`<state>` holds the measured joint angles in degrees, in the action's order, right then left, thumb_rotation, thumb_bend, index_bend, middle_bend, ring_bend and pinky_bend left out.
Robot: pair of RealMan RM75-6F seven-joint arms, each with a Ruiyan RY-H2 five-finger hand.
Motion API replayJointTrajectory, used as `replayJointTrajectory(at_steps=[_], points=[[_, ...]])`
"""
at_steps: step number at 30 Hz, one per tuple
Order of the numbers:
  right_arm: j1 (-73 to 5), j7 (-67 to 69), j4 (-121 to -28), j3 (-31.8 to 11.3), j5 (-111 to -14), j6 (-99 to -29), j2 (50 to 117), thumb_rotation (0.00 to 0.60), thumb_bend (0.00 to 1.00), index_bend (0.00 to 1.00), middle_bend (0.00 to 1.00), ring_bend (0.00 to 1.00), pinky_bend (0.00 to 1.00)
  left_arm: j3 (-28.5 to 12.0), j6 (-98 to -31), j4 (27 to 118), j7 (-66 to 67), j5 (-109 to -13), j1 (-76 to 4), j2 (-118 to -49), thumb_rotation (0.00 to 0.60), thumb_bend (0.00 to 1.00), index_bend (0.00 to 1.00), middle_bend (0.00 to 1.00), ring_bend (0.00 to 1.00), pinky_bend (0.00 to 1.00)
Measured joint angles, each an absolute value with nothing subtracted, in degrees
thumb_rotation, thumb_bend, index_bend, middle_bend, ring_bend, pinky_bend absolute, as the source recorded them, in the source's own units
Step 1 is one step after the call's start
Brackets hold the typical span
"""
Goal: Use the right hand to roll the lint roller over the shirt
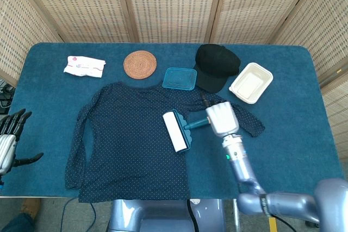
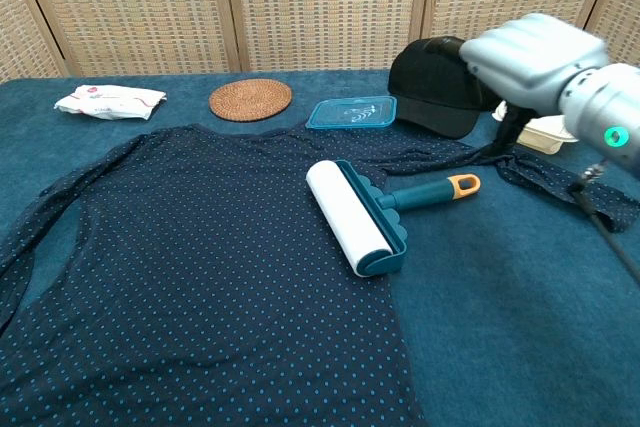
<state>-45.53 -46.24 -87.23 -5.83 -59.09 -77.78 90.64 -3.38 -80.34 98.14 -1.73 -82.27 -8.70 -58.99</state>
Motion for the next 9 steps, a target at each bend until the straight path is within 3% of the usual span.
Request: replayJointTrajectory(at_steps=[9], points=[[-31.4,-11.7,-84.2,1.3,-73.4,-83.4,78.2,0.600,0.00,0.00,0.00,0.00,0.00,-2.0,-85.4,93.3,-3.5,-88.1,-7.2,-62.6,0.600,0.00,0.00,0.00,0.00,0.00]])
